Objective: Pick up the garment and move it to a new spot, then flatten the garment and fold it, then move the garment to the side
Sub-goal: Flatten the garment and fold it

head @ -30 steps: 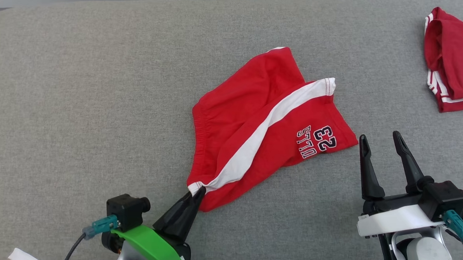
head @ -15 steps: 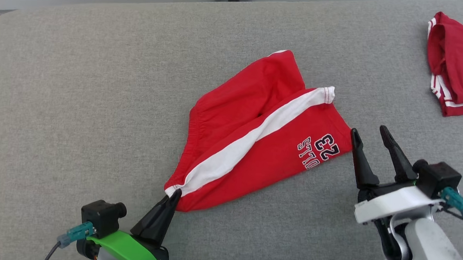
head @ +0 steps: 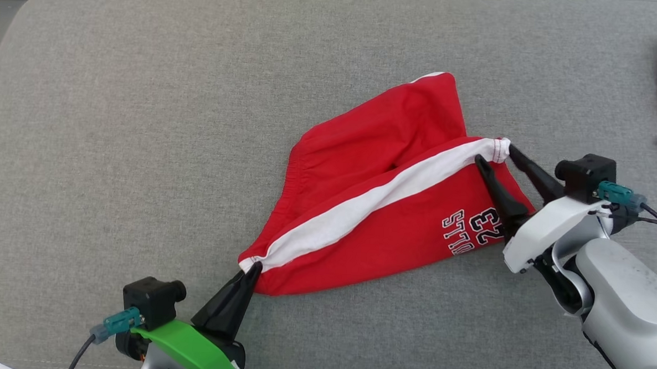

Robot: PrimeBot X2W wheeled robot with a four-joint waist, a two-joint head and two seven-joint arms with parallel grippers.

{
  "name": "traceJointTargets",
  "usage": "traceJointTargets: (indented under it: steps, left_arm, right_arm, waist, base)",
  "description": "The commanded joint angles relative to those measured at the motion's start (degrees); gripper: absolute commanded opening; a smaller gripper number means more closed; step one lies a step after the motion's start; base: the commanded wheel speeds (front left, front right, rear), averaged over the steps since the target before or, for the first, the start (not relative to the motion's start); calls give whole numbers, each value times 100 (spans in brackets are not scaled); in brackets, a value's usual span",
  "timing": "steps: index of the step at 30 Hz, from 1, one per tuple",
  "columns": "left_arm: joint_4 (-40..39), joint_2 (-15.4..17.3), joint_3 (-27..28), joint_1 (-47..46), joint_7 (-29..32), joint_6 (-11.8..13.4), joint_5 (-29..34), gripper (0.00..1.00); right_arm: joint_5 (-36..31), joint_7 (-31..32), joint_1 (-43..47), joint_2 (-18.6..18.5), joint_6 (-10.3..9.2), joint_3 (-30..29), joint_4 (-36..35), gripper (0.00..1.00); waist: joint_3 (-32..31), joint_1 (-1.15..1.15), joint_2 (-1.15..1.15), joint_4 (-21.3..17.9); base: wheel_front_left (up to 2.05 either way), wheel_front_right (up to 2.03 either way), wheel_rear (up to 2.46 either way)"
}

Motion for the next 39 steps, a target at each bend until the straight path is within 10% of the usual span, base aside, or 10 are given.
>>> traceJointTargets:
  steps: [1, 2, 11, 23, 31, 39]
  left_arm:
    - [28, -16, 3, -114, -37, -17, 36, 0]
    - [36, -19, -1, -136, -35, -19, 38, 0]
    - [-414, 179, 179, -1091, 147, -100, -56, 0]
    - [-386, 323, 251, -5844, 1856, -170, -37, 0]
    - [819, -182, -452, -8354, 579, -172, 652, 0]
    - [689, 239, -1568, -7403, -754, -172, -82, 0]
  right_arm:
    - [134, -3, -101, -41, -1, 121, 91, 15]
    - [222, -27, -162, -53, -3, 191, 120, 0]
    - [1012, -269, -868, -349, -2, -41, -216, 0]
    - [602, -266, -3459, -838, -2, -1076, -687, 0]
    - [-292, -267, -5008, -774, -1, -1809, -533, 0]
    - [-412, -267, -3598, -1117, -3, -1750, -1333, 0]
  waist:
    - [51, 0, 0, 51]
    - [68, 0, 0, 58]
    - [358, 0, 0, -69]
    - [1394, 0, 0, -1070]
    - [2002, 0, 0, -1471]
    - [1918, 0, 0, -1239]
  base:
    - [0, 0, 0]
    - [0, 0, 0]
    - [0, 0, 0]
    - [0, 0, 0]
    - [0, 0, 0]
    - [0, 0, 0]
